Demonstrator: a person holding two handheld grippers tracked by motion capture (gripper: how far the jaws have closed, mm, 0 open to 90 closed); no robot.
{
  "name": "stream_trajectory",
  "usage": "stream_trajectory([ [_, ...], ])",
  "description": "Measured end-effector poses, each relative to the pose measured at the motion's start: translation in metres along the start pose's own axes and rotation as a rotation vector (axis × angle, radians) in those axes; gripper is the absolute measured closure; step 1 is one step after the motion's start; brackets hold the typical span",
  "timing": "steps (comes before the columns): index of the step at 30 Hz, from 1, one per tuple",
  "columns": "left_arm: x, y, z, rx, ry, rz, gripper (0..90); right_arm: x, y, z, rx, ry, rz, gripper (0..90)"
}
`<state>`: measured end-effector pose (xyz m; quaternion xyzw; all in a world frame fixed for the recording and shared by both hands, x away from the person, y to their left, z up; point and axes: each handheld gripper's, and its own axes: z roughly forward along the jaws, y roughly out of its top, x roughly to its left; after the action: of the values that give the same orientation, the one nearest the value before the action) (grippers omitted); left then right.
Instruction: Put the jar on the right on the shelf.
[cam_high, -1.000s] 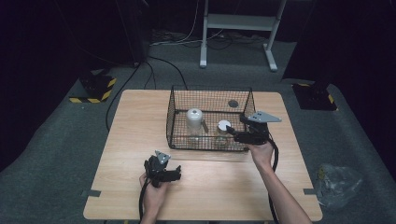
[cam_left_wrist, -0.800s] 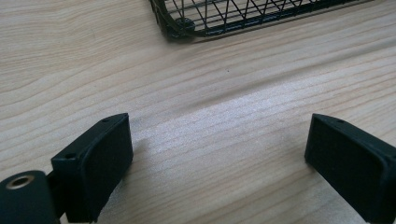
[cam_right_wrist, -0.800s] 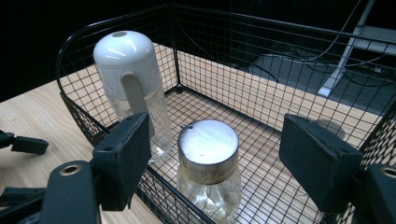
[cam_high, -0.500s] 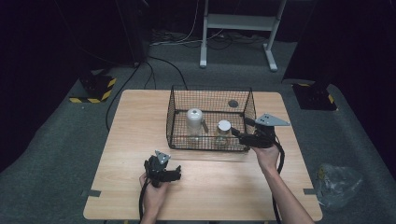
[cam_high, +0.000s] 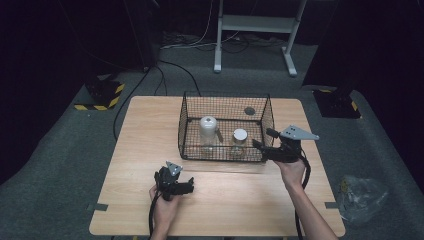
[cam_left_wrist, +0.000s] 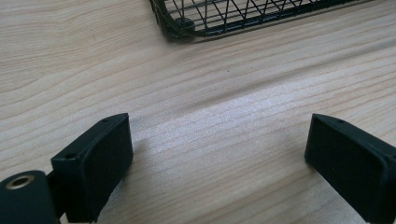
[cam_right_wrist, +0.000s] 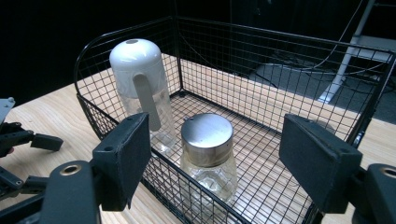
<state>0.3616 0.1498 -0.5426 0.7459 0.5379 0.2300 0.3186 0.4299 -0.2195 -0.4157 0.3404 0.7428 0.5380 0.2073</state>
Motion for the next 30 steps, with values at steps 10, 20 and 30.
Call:
stream_trajectory([
  [10, 0.000, 0.000, 0.000, 0.000, 0.000, 0.000, 7.8, 0.000, -0.004, -0.012, -0.017, 0.009, 0.010, 25.2],
  [20, 0.000, 0.000, 0.000, 0.000, 0.000, 0.000, 7.8, 0.000, -0.010, -0.026, -0.038, 0.010, 0.012, 25.2],
  [30, 0.000, 0.000, 0.000, 0.000, 0.000, 0.000, 7.7, 0.000, -0.018, -0.038, -0.054, 0.011, 0.026, 25.1],
])
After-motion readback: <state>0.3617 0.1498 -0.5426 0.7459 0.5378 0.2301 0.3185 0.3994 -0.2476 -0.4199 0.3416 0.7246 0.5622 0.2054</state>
